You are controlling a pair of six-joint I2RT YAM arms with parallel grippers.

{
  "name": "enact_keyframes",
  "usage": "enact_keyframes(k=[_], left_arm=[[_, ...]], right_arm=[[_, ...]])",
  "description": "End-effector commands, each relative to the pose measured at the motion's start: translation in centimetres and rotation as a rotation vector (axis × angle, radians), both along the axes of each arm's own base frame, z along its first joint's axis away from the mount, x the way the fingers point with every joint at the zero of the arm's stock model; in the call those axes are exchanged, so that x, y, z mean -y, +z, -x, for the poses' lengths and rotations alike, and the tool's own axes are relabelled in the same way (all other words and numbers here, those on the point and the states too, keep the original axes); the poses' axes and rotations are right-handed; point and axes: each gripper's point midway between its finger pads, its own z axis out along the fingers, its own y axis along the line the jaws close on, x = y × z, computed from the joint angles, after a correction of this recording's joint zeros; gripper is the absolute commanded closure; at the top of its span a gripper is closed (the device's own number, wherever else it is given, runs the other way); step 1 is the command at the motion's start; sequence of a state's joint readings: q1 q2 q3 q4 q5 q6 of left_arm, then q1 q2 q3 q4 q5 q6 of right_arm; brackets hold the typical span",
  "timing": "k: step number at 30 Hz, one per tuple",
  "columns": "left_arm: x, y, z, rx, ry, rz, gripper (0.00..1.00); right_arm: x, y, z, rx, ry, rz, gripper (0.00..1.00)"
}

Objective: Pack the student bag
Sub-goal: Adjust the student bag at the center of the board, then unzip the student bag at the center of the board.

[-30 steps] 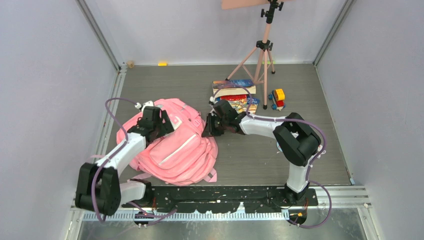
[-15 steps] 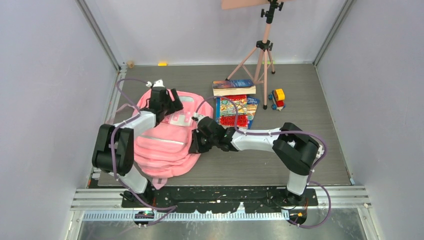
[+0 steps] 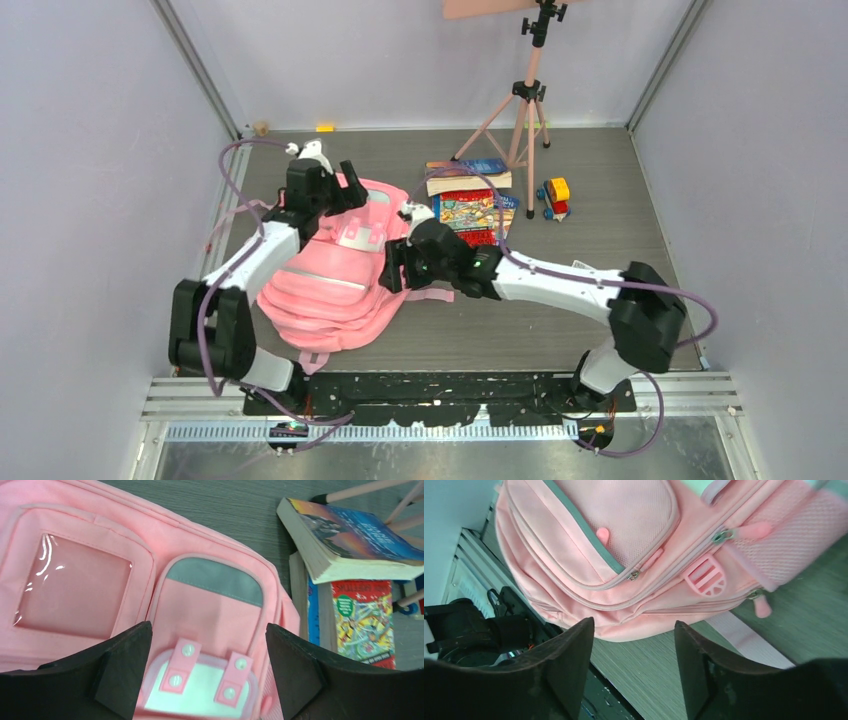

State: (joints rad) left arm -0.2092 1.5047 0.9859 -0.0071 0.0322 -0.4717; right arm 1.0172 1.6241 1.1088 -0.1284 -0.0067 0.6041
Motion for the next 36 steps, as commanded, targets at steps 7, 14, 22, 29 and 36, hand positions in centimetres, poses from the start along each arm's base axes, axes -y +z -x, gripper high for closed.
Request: enact_keyframes(k=[7, 14, 22, 29, 36], left_arm=[[0.9, 1.0, 10.7, -0.172, -0.139, -0.172, 0.13], [0.2, -1.3, 16.6, -0.244, -0.134, -0.436, 0.13], [0.9, -2.8, 19.0, -0.234, -0.146, -0.533, 0.14], [3.4, -3.7, 18.9, -0.215, -0.221, -0.537, 0.14], [1.9, -4.6, 18.2, -0.244, -0.176, -0.691, 0.17]], right_arm=[[8.2, 1.7, -3.0, 0.093, -0.149, 0.017, 0.20], [9.6, 0.3, -3.8, 0.066, -0.117, -0.080, 0.19], [8.7, -0.4, -3.5, 0.047, -0.094, -0.136, 0.21], [9.0, -1.8, -3.0, 0.030, -0.077, -0.112, 0.23], [8.8, -1.1, -2.6, 0.046, -0.049, -0.129, 0.26]])
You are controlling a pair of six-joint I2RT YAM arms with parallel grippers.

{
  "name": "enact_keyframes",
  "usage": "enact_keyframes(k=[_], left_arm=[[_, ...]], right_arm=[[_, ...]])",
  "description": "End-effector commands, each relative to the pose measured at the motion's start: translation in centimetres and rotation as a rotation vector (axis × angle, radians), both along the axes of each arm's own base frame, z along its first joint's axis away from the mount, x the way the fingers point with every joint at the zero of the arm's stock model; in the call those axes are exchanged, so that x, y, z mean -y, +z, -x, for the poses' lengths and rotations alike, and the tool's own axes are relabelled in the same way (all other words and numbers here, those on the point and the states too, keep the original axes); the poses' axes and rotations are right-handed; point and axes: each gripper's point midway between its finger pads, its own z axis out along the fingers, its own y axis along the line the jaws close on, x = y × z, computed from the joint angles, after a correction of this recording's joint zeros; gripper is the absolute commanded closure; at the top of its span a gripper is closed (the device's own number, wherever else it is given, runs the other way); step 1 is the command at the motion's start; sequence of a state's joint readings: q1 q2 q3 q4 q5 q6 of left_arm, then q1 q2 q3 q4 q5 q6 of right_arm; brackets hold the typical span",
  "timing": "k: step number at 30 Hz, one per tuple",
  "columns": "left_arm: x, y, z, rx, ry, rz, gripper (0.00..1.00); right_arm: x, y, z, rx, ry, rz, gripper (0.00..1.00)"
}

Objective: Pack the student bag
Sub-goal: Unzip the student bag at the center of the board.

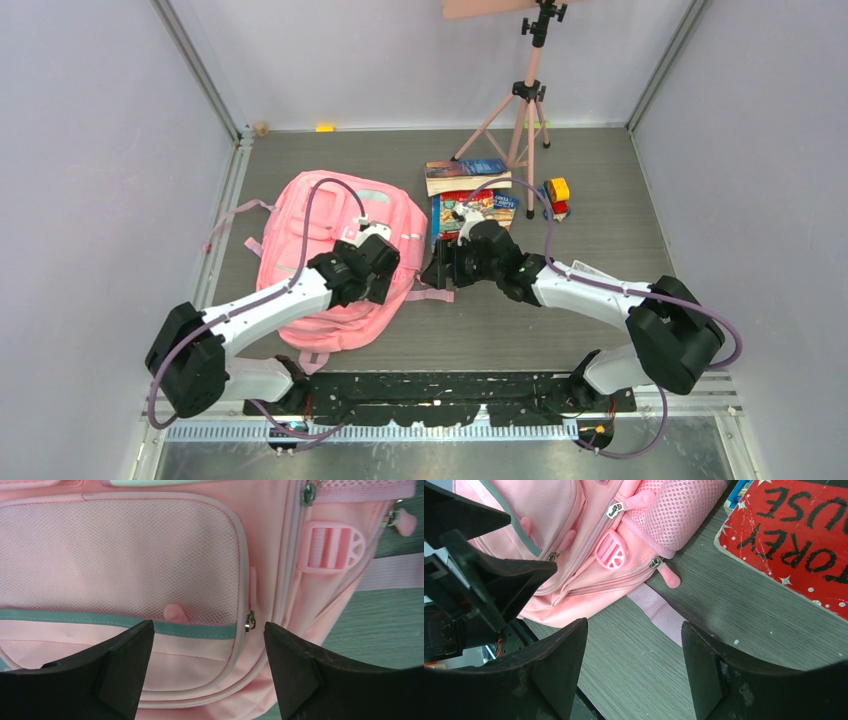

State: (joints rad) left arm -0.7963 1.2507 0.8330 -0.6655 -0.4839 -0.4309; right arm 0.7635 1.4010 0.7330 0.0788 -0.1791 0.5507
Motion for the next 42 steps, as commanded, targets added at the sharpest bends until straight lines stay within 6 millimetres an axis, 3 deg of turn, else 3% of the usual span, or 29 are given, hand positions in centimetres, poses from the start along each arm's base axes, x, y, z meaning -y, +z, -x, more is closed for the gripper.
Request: enact_keyframes(k=[1, 5, 9, 14, 24, 25, 28, 31, 35, 42], left_arm=[[-0.6, 1.0, -1.4, 0.063, 0.021, -0.074, 0.19], [-0.4, 0.5, -1.3, 0.057, 0.000, -0.099, 0.23], [-2.2, 0.6, -1.5, 0.075, 0.029, -0.224, 0.26], [-1.4, 0.1, -1.7, 0.059, 0.008, -0.219, 0.37], [0.0, -1.7, -1.0, -0.037, -0.038, -0.193, 0.31], [0.1, -1.8, -0.9, -0.046, -0.042, -0.191, 0.33], [-0.7, -1.6, -1.0, -0.031, -0.027, -0.231, 0.57], [-0.5, -0.3, -1.3, -0.009, -0.033, -0.220, 0.82], [0.2, 2.7, -2.0, 0.040, -0.080, -0.181, 0.99], [0.4, 8.4, -2.6, 0.079, -0.179, -0.114, 1.00]], right_arm=[[-0.6, 1.6, -0.1, 0.057, 0.030, -0.045, 0.26], [-0.6, 1.4, -0.2, 0.057, 0.032, -0.041, 0.25], [-0.8, 1.2, 0.0, 0.053, 0.038, -0.042, 0.25], [-1.0, 2.2, 0.4, 0.078, 0.062, -0.042, 0.24], [-1.1, 2.7, 0.6, 0.100, 0.066, -0.040, 0.24], [-1.2, 2.7, 0.6, 0.102, 0.065, -0.041, 0.24], [-1.1, 2.2, 0.4, 0.097, 0.056, -0.035, 0.24], [-1.3, 2.1, 0.2, 0.104, 0.055, -0.040, 0.24], [-2.2, 3.0, 0.3, 0.128, 0.100, -0.064, 0.24], [-4.2, 4.4, 0.9, 0.166, 0.204, -0.088, 0.26]])
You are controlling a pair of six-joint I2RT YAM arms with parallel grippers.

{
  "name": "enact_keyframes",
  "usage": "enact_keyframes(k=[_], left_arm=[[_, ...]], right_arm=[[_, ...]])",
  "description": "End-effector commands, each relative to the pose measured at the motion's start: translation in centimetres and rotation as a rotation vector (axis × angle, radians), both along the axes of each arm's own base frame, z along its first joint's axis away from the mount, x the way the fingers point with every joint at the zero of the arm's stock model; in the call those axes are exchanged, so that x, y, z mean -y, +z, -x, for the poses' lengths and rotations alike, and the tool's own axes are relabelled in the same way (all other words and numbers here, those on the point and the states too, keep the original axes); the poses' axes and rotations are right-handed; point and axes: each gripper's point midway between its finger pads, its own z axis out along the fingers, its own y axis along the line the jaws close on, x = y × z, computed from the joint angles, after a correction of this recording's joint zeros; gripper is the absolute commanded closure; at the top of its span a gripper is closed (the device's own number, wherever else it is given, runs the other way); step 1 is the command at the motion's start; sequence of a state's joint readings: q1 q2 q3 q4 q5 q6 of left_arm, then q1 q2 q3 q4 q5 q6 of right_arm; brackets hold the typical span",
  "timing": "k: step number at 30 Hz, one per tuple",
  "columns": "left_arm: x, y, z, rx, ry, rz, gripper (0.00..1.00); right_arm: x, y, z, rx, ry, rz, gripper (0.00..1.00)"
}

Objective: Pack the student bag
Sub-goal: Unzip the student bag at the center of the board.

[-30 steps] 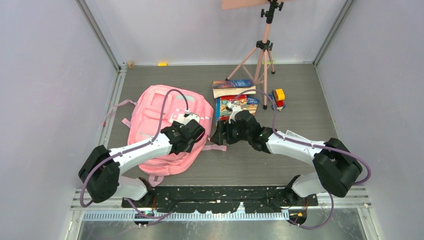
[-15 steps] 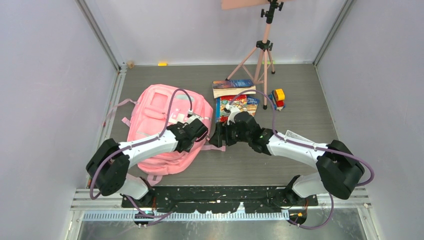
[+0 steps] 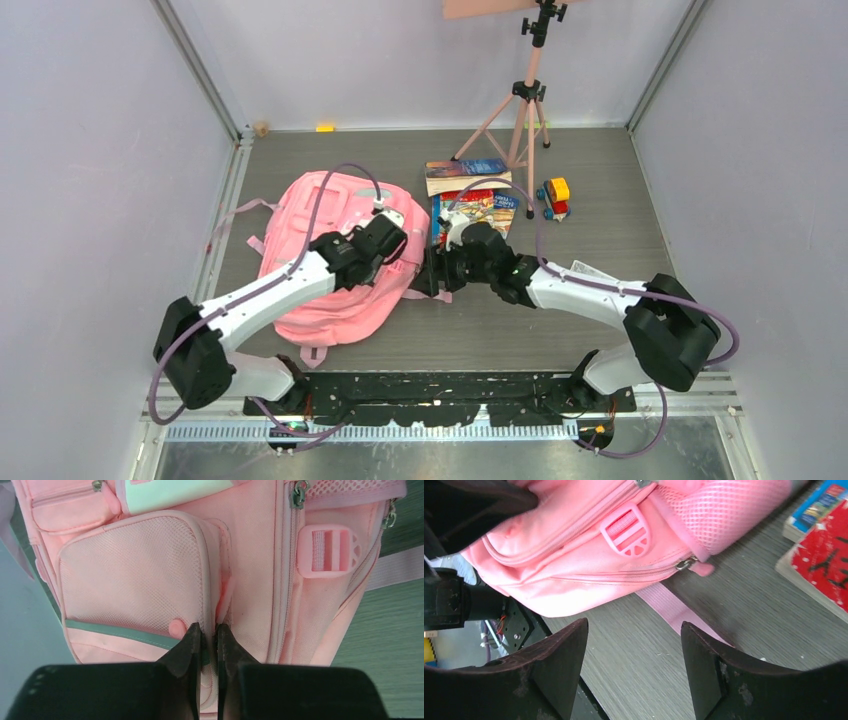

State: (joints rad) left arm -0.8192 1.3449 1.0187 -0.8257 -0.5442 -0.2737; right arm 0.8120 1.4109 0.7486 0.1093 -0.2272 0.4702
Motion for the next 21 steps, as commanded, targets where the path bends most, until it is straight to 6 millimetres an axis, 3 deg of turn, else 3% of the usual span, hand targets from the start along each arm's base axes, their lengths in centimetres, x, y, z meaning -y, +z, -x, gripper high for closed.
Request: enact_keyframes(k=[1, 5, 9, 14, 21], left_arm=[[0.4, 5.7, -1.6, 0.087, -0.079, 0.101, 1.00], [0.0, 6.8, -2.8, 0.111, -0.098, 0.208, 1.00], [0.3, 7.4, -3.3, 0.152, -0.117, 0.286, 1.00], [0.0, 7.1, -3.6, 0.151, -0.094, 0.389, 1.00], [-0.3, 6.6, -3.6, 0.136, -0.082, 0.435, 1.00]], right_arm=[[-2.5, 4.2, -0.6, 0.102, 0.079, -0.095, 0.26], [-2.6, 5.6, -0.5, 0.132, 0.092, -0.123, 0.27], [-2.1, 5.2, -1.0, 0.144, 0.081, -0.144, 0.34], [-1.7, 2.0, -1.6, 0.112, 0.092, -0.094, 0.32], [-2.4, 0.4, -3.5, 0.135, 0.071, -0.103, 0.32]])
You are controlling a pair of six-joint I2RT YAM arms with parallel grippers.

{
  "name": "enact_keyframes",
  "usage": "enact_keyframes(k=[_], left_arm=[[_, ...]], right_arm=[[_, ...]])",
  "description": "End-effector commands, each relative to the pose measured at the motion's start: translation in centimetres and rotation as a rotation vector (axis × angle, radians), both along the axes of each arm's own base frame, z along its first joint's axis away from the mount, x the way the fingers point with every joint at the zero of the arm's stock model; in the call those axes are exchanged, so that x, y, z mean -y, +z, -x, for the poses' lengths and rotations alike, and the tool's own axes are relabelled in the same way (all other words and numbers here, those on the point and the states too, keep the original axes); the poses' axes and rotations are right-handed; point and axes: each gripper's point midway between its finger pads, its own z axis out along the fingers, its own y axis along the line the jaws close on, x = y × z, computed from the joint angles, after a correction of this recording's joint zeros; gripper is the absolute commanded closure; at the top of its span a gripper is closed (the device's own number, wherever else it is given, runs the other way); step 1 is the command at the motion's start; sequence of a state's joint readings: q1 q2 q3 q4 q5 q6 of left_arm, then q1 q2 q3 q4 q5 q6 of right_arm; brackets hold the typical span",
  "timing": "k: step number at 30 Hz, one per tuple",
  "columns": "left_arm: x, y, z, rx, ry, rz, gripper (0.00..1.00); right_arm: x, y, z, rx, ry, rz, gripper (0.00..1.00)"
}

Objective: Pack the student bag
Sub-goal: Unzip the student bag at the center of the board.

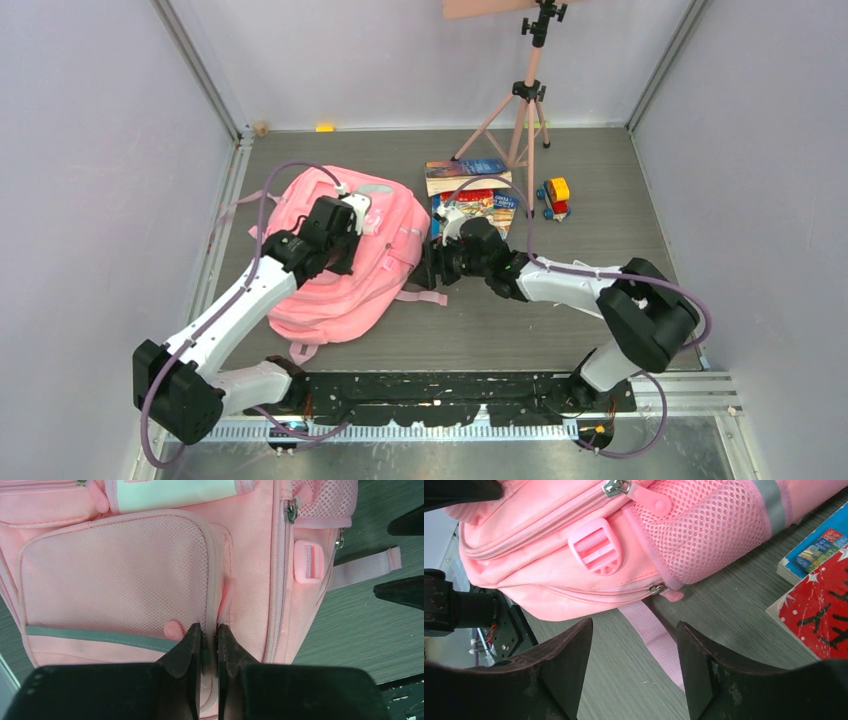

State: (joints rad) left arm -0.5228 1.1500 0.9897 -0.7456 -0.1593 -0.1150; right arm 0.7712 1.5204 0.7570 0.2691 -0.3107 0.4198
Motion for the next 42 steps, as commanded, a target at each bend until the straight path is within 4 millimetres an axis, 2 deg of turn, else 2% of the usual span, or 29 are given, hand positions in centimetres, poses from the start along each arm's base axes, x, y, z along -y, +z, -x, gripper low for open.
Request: enact_keyframes(k=[1, 6, 14, 21, 28, 42], left_arm=[[1.5, 3.5, -2.2, 0.150, -0.022, 0.123, 1.00], [0.6, 3.8, -2.4, 0.164, 0.008, 0.124, 1.00], [-0.1, 4.5, -2.6, 0.187, 0.028, 0.161, 1.00], [-0.6, 4.4, -2.8, 0.181, 0.046, 0.169, 1.00], [-0.7, 4.2, -2.8, 0.174, 0.050, 0.174, 1.00], [-0.7, 3.9, -2.9, 0.162, 0.054, 0.177, 1.00]], right_arm=[[-1.1, 0.4, -1.5, 0.079, 0.021, -0.043, 0.34], [-1.1, -1.4, -1.6, 0.109, 0.057, -0.021, 0.40], [-1.3, -3.3, -2.5, 0.149, 0.071, 0.010, 0.40], [-2.3, -5.1, -2.6, 0.175, 0.124, 0.012, 0.44], [-2.4, -5.6, -3.3, 0.271, 0.147, 0.053, 0.45], [-4.2, -6.2, -3.0, 0.374, 0.187, 0.093, 0.46]])
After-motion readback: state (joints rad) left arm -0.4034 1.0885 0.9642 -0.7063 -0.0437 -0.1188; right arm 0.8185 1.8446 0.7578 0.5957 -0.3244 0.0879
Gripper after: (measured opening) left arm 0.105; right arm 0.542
